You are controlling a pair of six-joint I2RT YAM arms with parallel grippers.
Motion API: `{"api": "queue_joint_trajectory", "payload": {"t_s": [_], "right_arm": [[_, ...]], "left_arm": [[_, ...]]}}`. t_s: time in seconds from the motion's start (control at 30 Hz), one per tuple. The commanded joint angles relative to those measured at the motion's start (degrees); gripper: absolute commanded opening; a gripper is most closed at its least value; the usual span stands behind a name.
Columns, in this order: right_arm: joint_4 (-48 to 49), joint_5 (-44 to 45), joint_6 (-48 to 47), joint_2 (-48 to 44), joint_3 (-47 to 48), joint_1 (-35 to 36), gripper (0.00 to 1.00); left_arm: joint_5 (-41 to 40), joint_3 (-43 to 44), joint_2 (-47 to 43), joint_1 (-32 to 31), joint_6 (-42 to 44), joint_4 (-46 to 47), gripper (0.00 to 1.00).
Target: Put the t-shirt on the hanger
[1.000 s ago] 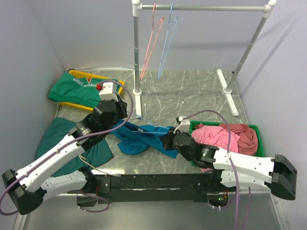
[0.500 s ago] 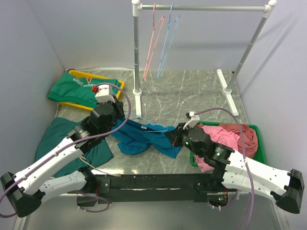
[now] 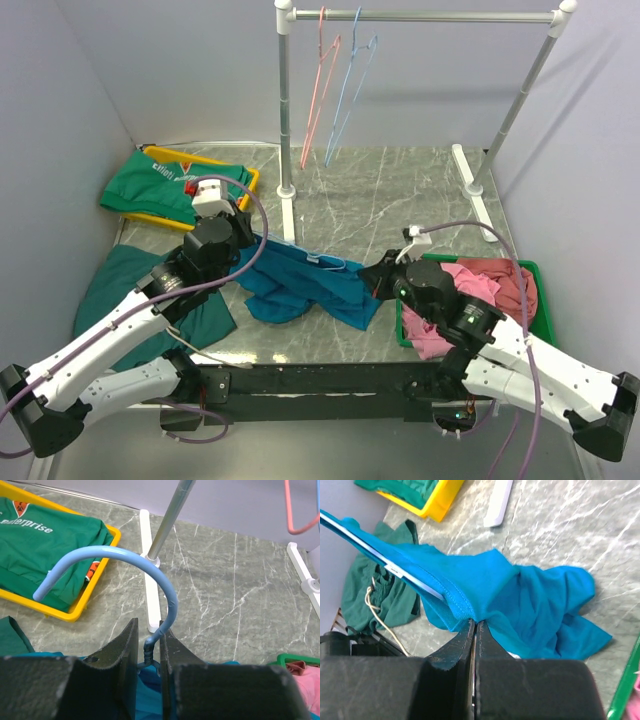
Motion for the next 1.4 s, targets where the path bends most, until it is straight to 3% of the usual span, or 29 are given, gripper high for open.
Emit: {"api": "queue_joint_trajectory", "payload": {"t_s": [0.0,0.4,0.6,0.93,1.1,1.2,1.37], "right_arm": [[-4.17,0.92,-2.49,-1.78,6.19,-1.1,0.0],[-9.98,-1.72,-7.32,7.7,26.83,2.49,0.0],[-12.7,6.09,-11.63,19.3,42.74,10.23,0.0],[-18.58,7.34,-17.51,34.24,72.34,11.38,0.0],[-18.5,5.06,-19.01,35.48,78.08,11.38,0.0],[-20.61,3.92,-19.1,38.3,81.78,11.38,0.0],[-16.85,2.17,-17.44,33.74,69.76,8.58,0.0]], "left_arm": [[-3.35,0.29,-1.47,0.22,2.73,2.11,0.01],[0.32,6.61,-0.41,0.13,4.14,4.3,0.01],[3.84,13.11,0.99,0.04,5.46,5.27,0.01],[4.65,27.0,6.0,-1.98,8.09,0.8,0.01],[5.16,25.61,5.21,-2.25,10.12,4.74,0.01],[6.05,25.61,9.86,-2.42,6.97,0.71,0.01],[7.89,19.62,6.53,-2.6,5.29,6.15,0.01]]}}
